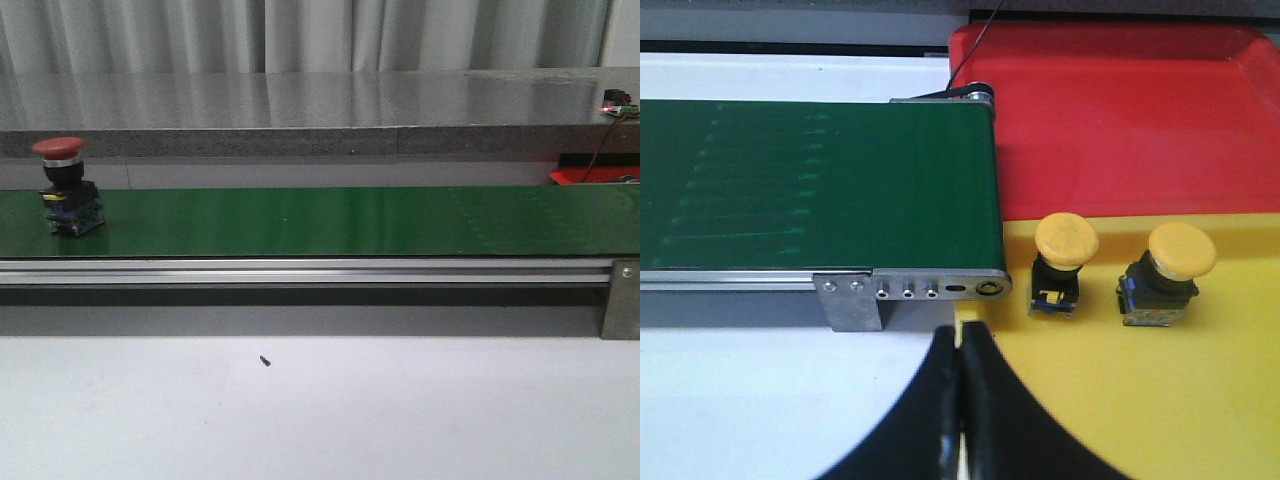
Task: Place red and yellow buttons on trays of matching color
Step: 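Set the yellow button on the belt behind the red one, open left gripper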
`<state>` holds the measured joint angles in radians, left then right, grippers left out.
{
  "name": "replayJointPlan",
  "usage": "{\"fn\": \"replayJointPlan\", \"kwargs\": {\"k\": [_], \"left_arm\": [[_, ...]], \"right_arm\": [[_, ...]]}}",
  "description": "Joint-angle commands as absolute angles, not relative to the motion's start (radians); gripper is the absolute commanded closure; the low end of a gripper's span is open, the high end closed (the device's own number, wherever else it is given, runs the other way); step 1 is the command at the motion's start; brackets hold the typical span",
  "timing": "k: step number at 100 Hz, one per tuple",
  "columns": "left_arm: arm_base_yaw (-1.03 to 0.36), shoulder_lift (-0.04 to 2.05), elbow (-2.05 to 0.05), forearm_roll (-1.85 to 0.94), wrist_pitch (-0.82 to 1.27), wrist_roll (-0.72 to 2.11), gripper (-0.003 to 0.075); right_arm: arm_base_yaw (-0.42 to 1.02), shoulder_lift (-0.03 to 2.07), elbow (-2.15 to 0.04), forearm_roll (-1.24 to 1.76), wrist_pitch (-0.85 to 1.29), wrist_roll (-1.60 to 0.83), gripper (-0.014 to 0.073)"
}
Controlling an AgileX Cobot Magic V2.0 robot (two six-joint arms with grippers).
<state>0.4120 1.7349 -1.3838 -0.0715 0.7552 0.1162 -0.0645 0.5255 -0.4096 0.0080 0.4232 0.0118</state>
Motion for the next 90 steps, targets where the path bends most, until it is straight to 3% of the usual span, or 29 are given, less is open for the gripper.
{"fn": "replayJointPlan", "kwargs": {"k": [1, 36, 79, 90], "left_arm": [[0.379, 1.689, -1.413, -0.078, 0.720, 0.118, 0.0568], [0.301, 1.716, -1.408, -0.080, 0.695, 0.118, 0.0549], [0.273, 1.739, -1.412, -0.129, 0.687, 0.120, 0.0167], [0.273, 1.724, -1.412, -0.178, 0.687, 0.141, 0.0140]], "right_arm": [[-0.070, 0.527, -0.434, 0.000, 0.352, 0.012, 0.0660], [-0.070, 0.527, -0.434, 0.000, 0.352, 0.012, 0.0660], [-0.070, 0.527, -0.434, 0.000, 0.352, 0.012, 0.0660], [-0.070, 0.527, -0.434, 0.000, 0.352, 0.012, 0.0660]]}}
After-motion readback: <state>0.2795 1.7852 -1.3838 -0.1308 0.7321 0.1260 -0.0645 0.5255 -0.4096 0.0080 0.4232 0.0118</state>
